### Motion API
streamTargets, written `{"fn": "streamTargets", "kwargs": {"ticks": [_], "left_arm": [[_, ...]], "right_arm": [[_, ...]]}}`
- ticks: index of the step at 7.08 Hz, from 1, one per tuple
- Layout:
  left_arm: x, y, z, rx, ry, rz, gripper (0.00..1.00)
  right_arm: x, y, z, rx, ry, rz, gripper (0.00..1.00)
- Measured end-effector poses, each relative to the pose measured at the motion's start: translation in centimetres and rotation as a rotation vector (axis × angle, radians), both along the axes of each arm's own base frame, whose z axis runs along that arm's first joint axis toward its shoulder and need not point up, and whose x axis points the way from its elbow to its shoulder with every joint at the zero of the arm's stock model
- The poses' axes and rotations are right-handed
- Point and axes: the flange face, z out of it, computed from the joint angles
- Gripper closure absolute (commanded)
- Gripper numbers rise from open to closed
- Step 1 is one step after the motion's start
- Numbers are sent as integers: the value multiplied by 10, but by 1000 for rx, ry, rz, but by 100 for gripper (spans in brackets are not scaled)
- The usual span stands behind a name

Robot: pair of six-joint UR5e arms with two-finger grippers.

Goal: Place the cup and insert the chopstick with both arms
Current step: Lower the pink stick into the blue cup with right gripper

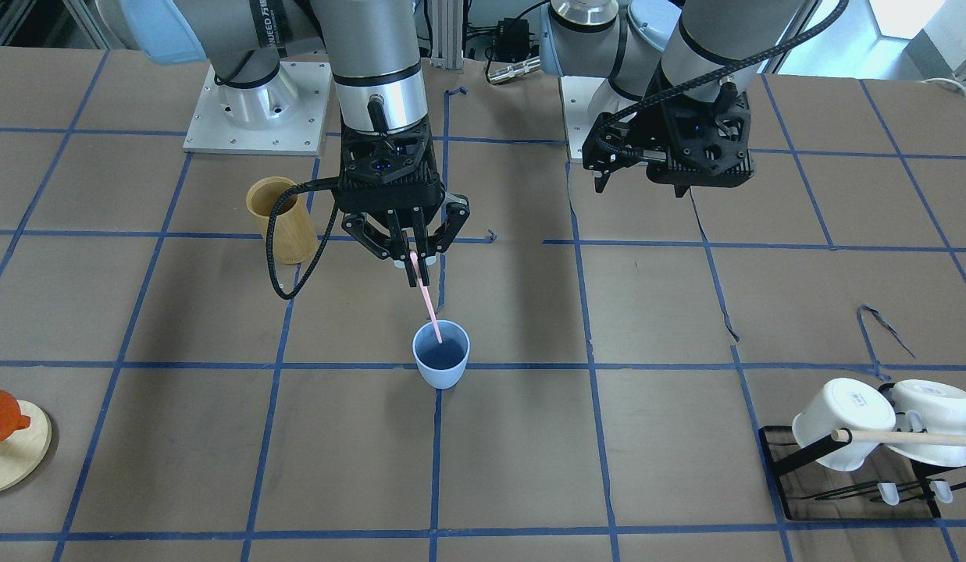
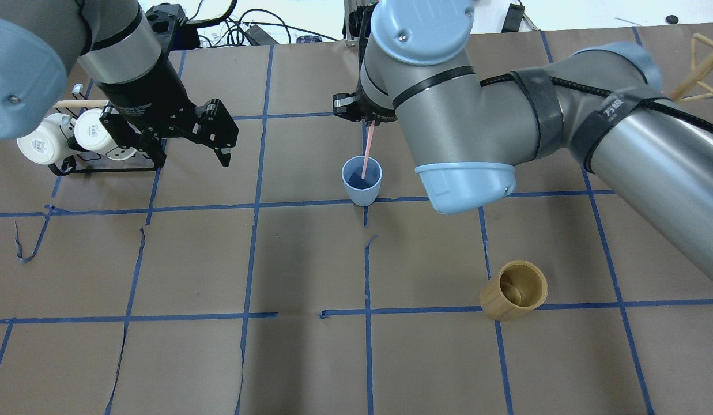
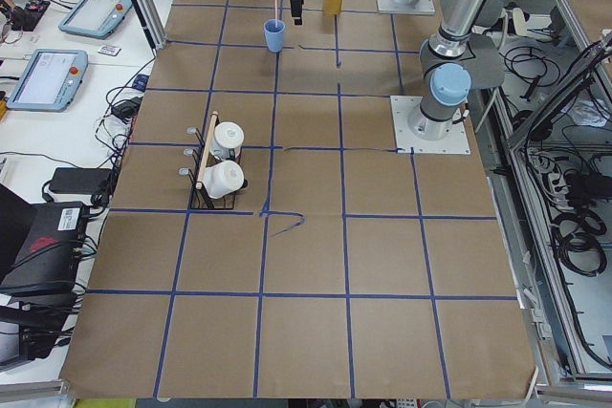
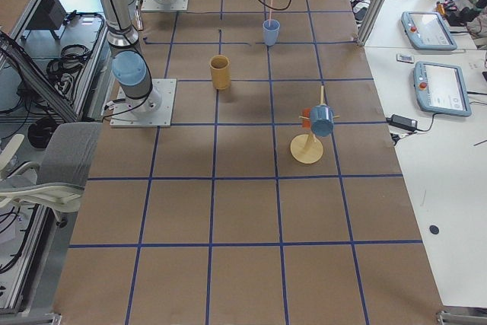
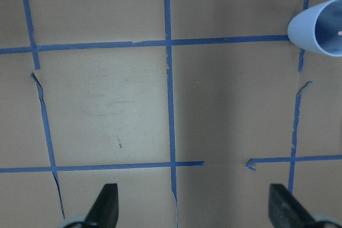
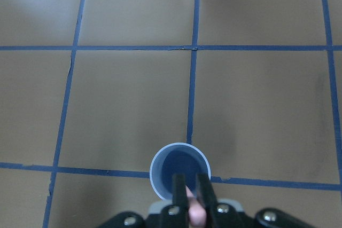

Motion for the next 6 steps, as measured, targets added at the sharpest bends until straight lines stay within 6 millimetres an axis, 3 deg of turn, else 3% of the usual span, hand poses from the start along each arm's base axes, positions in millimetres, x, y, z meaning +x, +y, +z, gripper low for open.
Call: {"fn": "streamTargets", "kwargs": {"ticks": [1,6], "left_arm": [[0,0,0,0,-1,0,0],[1,0,0,-2,-2,1,0]], "right_arm": [[0,0,0,0,-1,1,0],[-5,3,16,4,13,14,0]]}}
